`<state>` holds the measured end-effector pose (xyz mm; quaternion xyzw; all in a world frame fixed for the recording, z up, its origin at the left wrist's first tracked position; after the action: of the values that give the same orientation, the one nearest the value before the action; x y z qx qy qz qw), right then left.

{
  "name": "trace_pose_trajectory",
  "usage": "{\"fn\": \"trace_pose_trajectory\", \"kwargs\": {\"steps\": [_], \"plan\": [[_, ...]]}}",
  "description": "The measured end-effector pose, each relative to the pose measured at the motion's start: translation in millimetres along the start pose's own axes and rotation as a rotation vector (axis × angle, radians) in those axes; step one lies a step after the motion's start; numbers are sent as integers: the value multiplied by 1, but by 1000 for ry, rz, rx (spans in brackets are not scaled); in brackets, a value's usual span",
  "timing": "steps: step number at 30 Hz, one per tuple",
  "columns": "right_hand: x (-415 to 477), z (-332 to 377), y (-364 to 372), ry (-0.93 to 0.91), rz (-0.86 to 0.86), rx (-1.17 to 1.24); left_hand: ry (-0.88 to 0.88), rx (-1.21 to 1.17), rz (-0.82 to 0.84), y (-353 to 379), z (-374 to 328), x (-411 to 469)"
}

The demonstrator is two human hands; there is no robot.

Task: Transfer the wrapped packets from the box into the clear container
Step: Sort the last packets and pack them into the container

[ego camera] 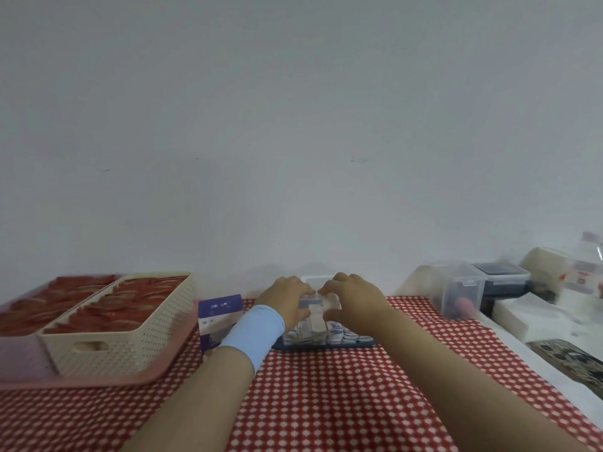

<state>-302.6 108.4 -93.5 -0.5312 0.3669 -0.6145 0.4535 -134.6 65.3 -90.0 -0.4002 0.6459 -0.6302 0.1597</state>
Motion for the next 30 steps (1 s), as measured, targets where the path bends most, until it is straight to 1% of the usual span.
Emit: {"fn": "trace_pose_trajectory", "kwargs": {"steps": [3, 8, 11, 15, 18, 20, 21, 24, 26, 28, 30], "plan": [[0, -3, -3, 13, 26, 6, 7, 25, 16, 0, 2, 1], [-3, 2, 5, 20, -53, -29, -15, 70, 17, 1, -1, 7], [-4, 4, 3, 21, -40, -44, -25, 69, 13, -1, -4, 5], [-2, 10, -8, 33, 59, -64, -19, -2, 80, -8, -5, -2], [2, 32, -17, 20, 27, -63, -52, -58, 14, -22, 9, -14], [6, 56, -20, -25, 10, 5, -116, -26, -16, -39, 25, -28], [9, 68, -21, -42, 39, 61, -154, 12, -5, -47, 34, -35], [15, 107, -15, -66, 181, 251, -314, 129, 112, -63, 64, -57], [20, 131, -4, -50, 236, 322, -392, 95, 202, -67, 83, -72], [24, 148, 6, -11, 295, 322, -440, 21, 259, -61, 95, -80], [29, 162, 20, 13, 342, 286, -480, -11, 246, -52, 105, -88]]}}
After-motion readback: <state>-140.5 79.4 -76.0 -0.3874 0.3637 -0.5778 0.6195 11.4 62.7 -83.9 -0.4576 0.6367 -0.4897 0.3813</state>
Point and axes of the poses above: each hand's wrist, its own x-axis towards the middle knuckle, its own y-axis out of the palm, z = x × y, the point moved 1 cm from there along x, towards the middle knuckle, and after that the axes turned 9 degrees about y, right-handed, at the moved point
